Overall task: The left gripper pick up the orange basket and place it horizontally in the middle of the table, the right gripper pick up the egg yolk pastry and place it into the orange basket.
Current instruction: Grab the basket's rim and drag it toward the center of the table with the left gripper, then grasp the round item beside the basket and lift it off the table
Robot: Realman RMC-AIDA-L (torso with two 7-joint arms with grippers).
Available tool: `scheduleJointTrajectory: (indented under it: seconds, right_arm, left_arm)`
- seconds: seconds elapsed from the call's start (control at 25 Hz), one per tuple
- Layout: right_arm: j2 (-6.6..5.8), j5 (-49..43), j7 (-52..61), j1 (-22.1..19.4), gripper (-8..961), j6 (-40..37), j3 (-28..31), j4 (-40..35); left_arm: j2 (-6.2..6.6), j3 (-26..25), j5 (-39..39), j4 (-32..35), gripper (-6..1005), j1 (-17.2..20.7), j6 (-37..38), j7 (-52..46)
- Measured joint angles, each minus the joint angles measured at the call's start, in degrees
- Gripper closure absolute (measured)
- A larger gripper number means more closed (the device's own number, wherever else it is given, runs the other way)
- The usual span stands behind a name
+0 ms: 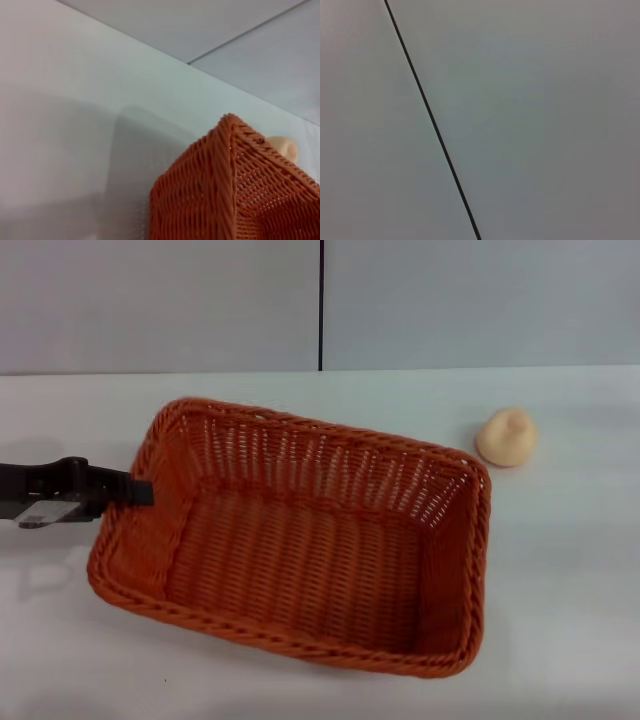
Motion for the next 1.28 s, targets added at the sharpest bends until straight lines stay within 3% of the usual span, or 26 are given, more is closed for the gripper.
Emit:
scheduleJointTrajectory:
  seconds: [0.44, 0.6, 0.84, 0.92, 0.96, 1.12, 1.28]
  right_arm:
    - [-0.01, 0.0, 0.0, 0.5, 370, 0.0, -0.8, 0.0]
    - [-0.09, 0.0, 0.0, 0.7, 370, 0.2, -0.8, 0.0]
    - [-0.18, 0.0, 0.0, 0.9, 371, 0.8, -0.8, -0.1]
    - [-0.22, 0.0, 0.1, 0.9, 371, 1.1, -1.5, -0.4]
    - [-0.26, 0.0, 1.0, 0.9, 371, 1.4, -3.5, -1.0]
    - [-0.27, -0.2, 5.5, 0.0, 371, 1.9, -7.8, -4.0]
    - [-1.15, -9.9, 21.6, -3.1, 371, 4.2, -14.5, -14.7]
  left_arm:
    - [0.77, -0.3, 1.5, 0.6, 464, -0.4, 1.9, 0.6]
    - [1.67, -1.6, 2.0, 0.7, 325, -0.6, 2.6, 0.6]
    - [3.09, -11.0, 1.6, 0.1, 245, -1.9, 1.9, 4.4]
    - [2.67, -15.0, 1.2, 0.0, 246, -2.9, 0.9, 7.3]
    - [1.77, -17.3, 0.4, 0.0, 246, -3.8, -1.3, 10.6]
    - [0.31, -18.9, -3.8, -0.6, 248, -4.3, -7.8, 17.9]
    - [0.01, -17.8, -20.0, -9.3, 250, -4.0, -17.8, 34.8]
